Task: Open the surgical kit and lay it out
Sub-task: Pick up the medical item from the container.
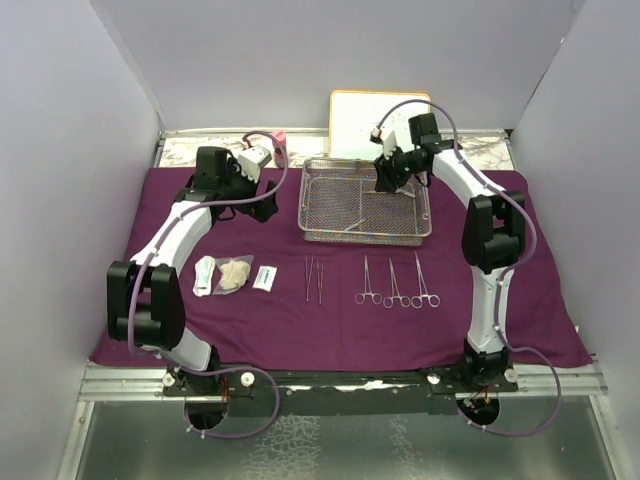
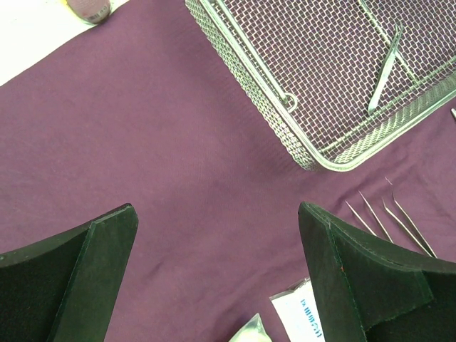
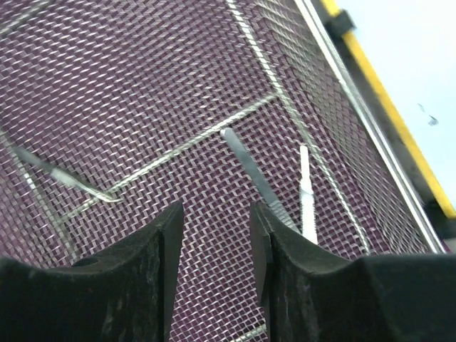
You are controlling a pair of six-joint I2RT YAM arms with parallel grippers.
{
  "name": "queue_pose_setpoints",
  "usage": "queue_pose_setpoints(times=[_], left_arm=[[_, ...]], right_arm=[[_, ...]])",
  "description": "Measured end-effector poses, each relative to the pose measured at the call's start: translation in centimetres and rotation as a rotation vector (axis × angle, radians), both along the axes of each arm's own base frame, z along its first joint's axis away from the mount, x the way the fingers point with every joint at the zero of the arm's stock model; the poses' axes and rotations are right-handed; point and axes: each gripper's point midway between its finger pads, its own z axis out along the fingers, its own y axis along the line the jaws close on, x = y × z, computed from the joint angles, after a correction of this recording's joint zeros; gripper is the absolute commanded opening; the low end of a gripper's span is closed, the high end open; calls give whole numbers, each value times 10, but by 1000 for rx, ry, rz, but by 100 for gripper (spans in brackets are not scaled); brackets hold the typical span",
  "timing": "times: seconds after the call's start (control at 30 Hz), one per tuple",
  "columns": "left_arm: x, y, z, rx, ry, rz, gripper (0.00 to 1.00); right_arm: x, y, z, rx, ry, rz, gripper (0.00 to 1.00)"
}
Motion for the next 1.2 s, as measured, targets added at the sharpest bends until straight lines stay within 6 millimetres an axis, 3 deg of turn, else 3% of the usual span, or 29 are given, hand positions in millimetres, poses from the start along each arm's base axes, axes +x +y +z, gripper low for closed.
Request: queue_pose_setpoints(times=[0.33,0.53,0.9,1.1,1.2], left_arm=[[3,0,-11,4,37,0,99],[2,0,-13,5,46,0,99],[2,0,-13,5,47,0,99],[2,0,-13,5,47,0,99],[2,0,-13,5,47,0,99]], right_arm=[[-36,28,-1,35,11,265,53],[-54,52,-13,9,-12,428,57],[-75,78,-42,-67,-34,602,56],[-79,76,-62,-115,-14,636,51],[-77,74,-62,-132,-25,645,46]])
